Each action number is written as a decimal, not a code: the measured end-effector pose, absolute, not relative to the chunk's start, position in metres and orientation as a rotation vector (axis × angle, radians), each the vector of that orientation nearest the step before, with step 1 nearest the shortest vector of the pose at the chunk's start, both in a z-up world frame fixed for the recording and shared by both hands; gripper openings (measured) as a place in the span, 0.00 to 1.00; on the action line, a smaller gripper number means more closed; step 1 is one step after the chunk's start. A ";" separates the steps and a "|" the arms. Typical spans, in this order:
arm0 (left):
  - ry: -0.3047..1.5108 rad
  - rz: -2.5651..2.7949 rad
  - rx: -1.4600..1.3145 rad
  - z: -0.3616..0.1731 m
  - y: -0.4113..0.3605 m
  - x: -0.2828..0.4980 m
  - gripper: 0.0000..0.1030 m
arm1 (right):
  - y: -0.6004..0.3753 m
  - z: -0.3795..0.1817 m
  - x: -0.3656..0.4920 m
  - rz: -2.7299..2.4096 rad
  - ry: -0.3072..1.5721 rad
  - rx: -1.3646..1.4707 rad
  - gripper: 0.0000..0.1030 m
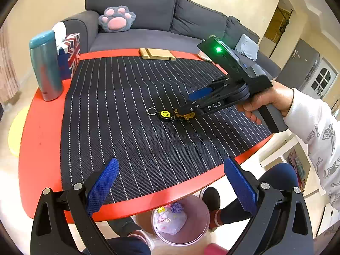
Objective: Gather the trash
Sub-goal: 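Close the right gripper on the orange turtle keychain, then close the left gripper on the yellow smiley keychain while the right gripper holds the turtle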
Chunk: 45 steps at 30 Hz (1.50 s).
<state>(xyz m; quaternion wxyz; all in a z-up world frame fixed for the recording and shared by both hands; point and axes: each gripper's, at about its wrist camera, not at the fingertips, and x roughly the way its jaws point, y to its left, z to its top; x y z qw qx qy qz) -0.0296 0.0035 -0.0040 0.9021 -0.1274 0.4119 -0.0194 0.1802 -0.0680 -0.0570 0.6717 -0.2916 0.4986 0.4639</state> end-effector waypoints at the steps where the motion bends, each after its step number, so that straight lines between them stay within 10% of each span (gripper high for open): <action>1: 0.853 -0.040 -0.265 -0.005 0.004 -0.029 0.93 | -0.067 -0.059 0.180 1.045 1.125 -0.662 0.53; 16: 0.865 -0.052 -0.268 -0.008 0.002 -0.020 0.93 | -0.066 -0.069 0.175 1.056 1.113 -0.707 0.23; 45: 0.951 -0.065 -0.083 -0.015 -0.009 0.071 0.93 | -0.125 -0.026 0.194 1.011 1.093 -0.496 0.23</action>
